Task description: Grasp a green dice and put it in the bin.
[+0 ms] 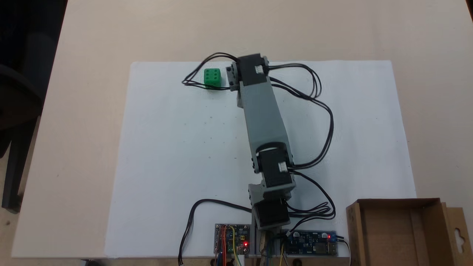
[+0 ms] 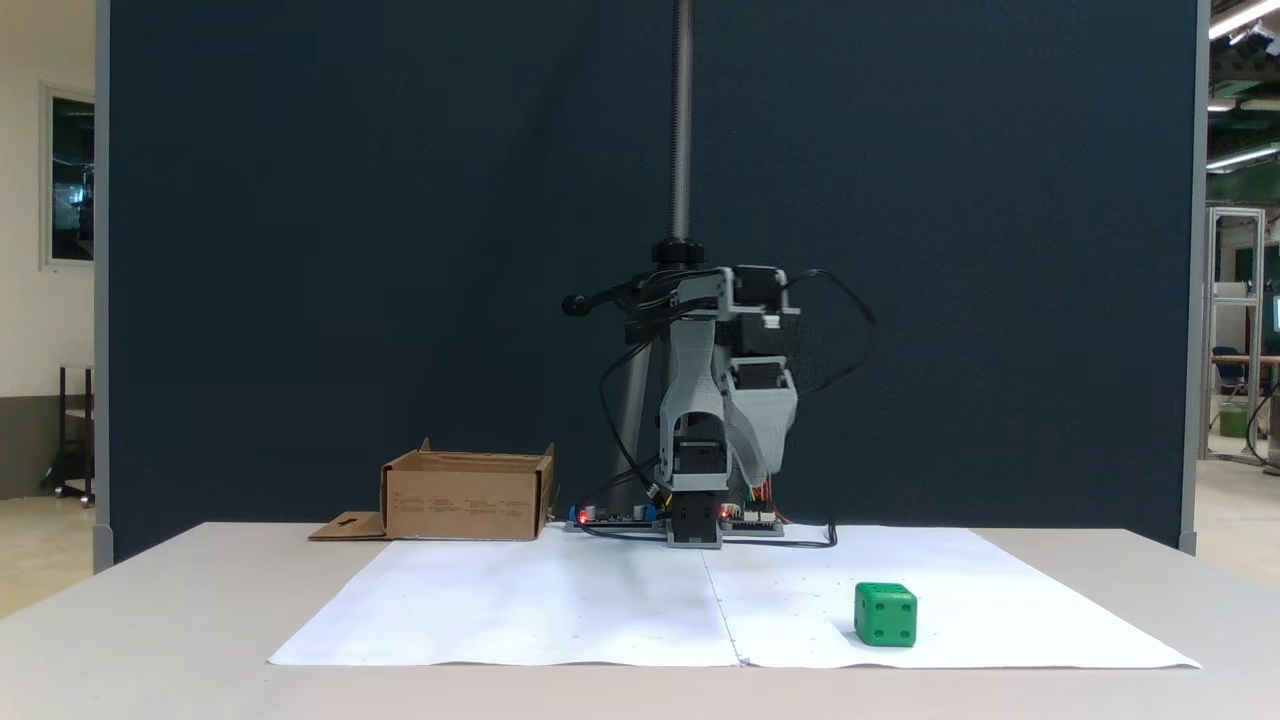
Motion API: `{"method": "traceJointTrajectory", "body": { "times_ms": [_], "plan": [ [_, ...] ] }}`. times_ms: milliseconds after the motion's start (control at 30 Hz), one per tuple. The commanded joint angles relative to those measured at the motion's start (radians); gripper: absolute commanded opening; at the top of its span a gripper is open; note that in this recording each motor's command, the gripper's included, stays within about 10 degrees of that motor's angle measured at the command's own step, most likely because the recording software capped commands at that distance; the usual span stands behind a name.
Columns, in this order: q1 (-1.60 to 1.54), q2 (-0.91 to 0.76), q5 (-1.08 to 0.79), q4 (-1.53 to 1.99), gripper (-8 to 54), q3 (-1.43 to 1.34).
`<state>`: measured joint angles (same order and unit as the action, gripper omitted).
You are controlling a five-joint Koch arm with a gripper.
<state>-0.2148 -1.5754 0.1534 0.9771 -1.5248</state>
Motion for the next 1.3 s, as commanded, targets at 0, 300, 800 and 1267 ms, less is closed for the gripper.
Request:
{"method": "traceJointTrajectory", "body": {
  "times_ms": [0,300,800,1267],
  "plan": [
    [-0.034,0.012,0.092,0.132,40.3,0.08],
    [-0.084,0.179,0.16,0.193,40.3,0.321],
    [-0.089,0.449,0.225,0.17,40.3,0.566],
    [-0.173,0.611,0.287,0.143,40.3,0.699]
  ]
}}
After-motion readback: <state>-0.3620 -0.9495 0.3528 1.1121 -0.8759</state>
